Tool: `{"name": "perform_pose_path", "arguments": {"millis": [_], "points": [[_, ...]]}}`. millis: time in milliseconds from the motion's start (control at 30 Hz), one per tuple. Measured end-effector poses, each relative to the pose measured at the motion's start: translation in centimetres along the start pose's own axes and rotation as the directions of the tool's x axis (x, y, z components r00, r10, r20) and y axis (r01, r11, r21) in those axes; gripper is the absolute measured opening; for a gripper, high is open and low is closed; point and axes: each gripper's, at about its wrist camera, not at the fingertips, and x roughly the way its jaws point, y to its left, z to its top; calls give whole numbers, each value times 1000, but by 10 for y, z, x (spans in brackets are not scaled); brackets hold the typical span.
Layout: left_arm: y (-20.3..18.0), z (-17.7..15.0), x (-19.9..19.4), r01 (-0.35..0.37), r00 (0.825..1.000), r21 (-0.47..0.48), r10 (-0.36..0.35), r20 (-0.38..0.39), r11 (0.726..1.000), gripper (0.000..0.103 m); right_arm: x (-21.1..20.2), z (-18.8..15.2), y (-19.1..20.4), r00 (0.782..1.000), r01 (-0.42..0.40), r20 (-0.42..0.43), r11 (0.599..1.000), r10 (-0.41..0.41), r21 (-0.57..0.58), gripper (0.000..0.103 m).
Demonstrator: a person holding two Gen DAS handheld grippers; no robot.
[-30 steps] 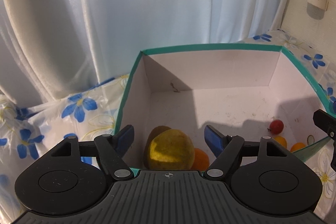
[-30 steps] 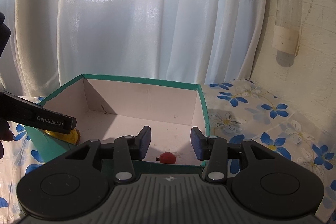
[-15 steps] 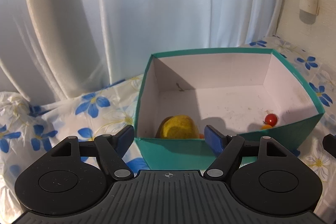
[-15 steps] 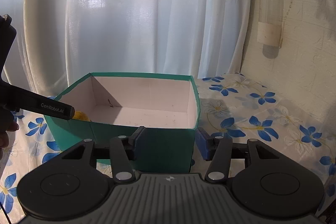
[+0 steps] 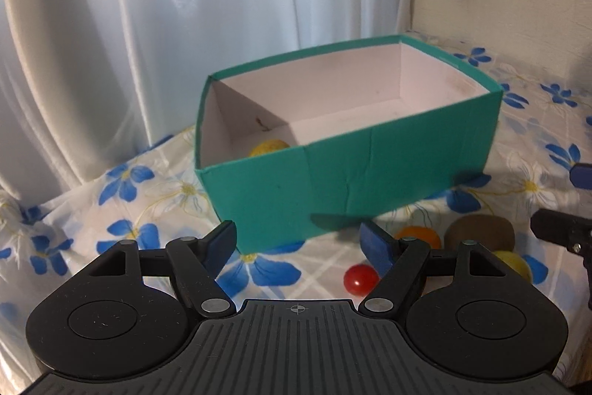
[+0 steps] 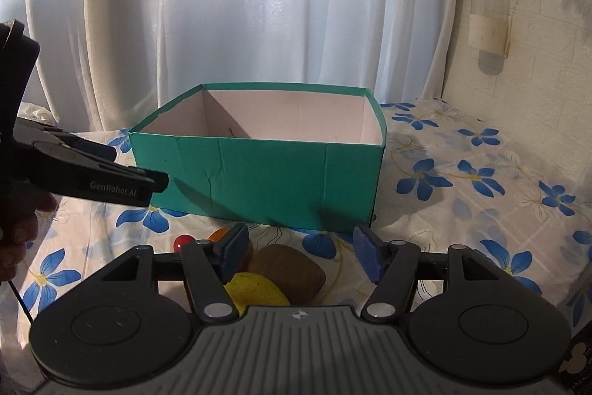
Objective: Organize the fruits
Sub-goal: 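Open both tools to release the fruits and withdraw toward the remaining fruits, then grasp a red cherry tomato with the left tool while the right tool grasps a yellow pear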
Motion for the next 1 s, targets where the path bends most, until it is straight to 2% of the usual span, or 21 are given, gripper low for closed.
{"name": "perform_pose_path", "arguments": {"millis": [133,300,567,933,1000], "points": [[-11,-14,15,22,999,58,-19,-50,998,78,0,-6,4,1000,-14,-21,1000,13,-22,63],[-16,-23,24,49,996,70,-43,-83,996,77,6,-15,13,996,-52,-74,998,49,-45,63],[-14,-25,23,75,994,74,-69,-80,994,75,18,-27,22,984,-92,-157,993,80,-70,63],[-14,-30,33,124,986,98,-112,-123,987,69,32,-33,33,977,-146,-175,982,124,-118,66],[-11,-32,30,159,982,96,-147,-117,983,68,35,-34,32,975,-138,-188,983,115,-118,66]]}}
